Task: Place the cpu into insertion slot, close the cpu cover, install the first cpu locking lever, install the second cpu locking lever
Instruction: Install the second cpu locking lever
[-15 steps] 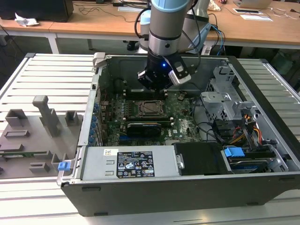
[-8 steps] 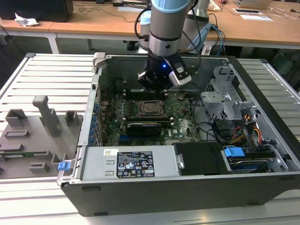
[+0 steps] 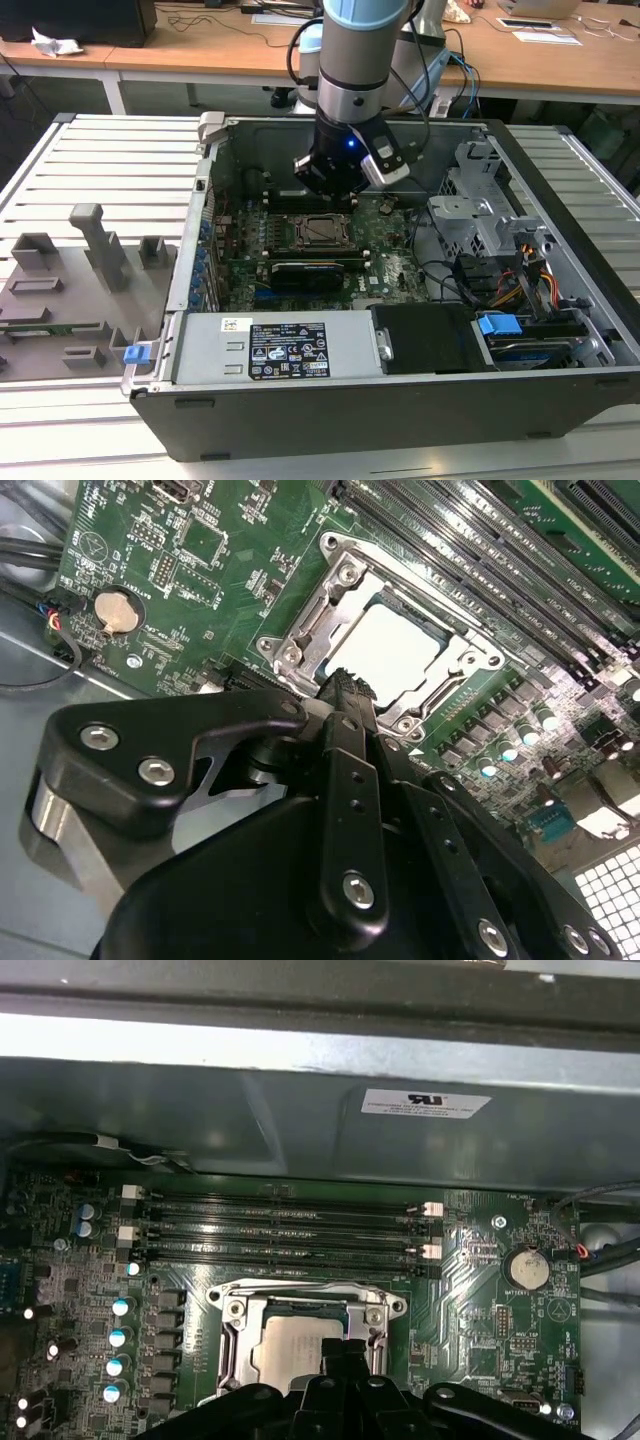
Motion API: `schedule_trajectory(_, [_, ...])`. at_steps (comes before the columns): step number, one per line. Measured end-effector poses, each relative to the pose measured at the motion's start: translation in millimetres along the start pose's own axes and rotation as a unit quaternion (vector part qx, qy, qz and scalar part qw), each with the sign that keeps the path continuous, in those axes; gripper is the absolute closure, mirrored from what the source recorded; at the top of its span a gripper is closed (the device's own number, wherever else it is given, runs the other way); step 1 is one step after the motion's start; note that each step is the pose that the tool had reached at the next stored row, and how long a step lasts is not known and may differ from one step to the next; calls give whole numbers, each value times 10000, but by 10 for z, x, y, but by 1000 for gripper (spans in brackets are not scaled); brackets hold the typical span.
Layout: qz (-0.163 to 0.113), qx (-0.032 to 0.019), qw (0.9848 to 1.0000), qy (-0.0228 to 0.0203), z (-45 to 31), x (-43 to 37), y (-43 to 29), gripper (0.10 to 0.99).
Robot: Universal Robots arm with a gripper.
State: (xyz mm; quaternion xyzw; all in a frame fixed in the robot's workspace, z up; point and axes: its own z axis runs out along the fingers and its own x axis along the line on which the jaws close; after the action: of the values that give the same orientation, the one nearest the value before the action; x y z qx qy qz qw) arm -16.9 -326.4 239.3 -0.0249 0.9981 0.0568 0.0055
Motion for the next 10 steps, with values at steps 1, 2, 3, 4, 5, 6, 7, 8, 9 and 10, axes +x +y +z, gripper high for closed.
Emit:
schedule_trajectory(1, [0, 0, 10000, 0, 0, 0, -4, 980])
schedule_trajectory(2, [0, 0, 10000, 0, -1, 0, -8, 980])
schedule_trajectory(3, [0, 0, 10000, 0, -1, 1, -14, 980])
schedule_trajectory(4, [0, 0, 10000, 0, -2, 1, -20, 980])
schedule_trajectory(5, [0, 0, 10000, 0, -2, 1, -24, 980])
schedule_trajectory(6, [0, 0, 10000, 0, -3, 1, -27, 980])
schedule_trajectory(7, [0, -1, 10000, 0, -3, 2, -33, 980])
schedule_trajectory(8, [0, 0, 10000, 0, -4, 2, -37, 980])
schedule_trajectory(9, [0, 0, 10000, 0, -4, 2, -40, 980])
schedule_trajectory(10, [0, 0, 10000, 0, -5, 2, -43, 980])
